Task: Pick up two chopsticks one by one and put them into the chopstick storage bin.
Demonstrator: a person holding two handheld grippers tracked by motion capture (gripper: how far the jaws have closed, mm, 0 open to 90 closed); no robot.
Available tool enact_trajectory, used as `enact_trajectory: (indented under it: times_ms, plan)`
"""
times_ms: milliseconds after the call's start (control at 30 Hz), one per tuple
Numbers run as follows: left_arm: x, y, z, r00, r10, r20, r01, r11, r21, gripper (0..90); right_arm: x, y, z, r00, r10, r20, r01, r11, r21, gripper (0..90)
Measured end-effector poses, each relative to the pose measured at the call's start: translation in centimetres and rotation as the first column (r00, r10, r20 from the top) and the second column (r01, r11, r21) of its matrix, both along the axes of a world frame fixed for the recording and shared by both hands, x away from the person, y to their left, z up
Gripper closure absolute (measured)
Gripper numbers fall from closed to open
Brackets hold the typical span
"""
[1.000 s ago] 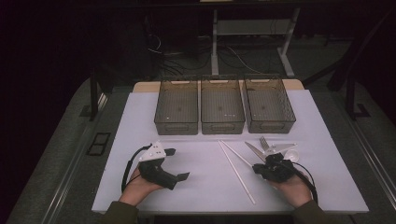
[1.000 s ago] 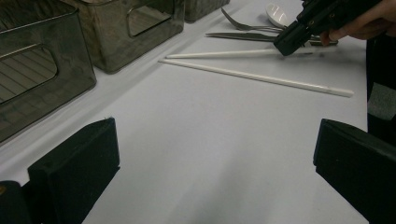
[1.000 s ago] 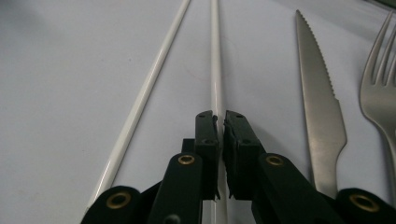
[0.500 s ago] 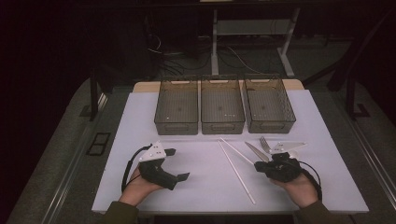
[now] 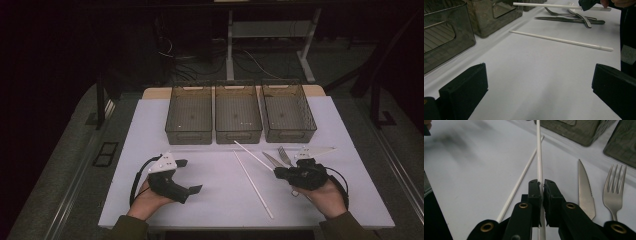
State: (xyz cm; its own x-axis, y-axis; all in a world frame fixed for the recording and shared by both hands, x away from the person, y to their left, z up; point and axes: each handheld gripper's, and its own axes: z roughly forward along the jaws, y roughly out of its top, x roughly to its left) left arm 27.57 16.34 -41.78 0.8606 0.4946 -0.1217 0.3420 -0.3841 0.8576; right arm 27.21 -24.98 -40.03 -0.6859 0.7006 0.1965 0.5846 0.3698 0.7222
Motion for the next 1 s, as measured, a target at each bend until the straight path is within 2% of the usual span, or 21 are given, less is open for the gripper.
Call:
enact_trajectory:
  times_ms: [200,633,1000]
  plan:
    - [0.0,0.0,0.0,1.0000,0.002,-0.001,-0.002,1.0000,-0.004,0.0,0.4,0.2,0.6,0.9997,0.024,0.004,-0.024,0.999,0.021,84.2]
    - [0.0,0.0,0.1,1.0000,0.006,0.000,-0.006,1.0000,-0.006,0.0,1.9,1.4,1.8,0.9982,0.058,0.017,-0.059,0.998,0.036,84.2]
    - [0.0,0.1,0.2,0.9999,0.015,0.001,-0.015,0.9995,-0.029,0.0,4.2,3.1,2.8,0.9962,0.082,0.030,-0.083,0.996,0.041,84.3]
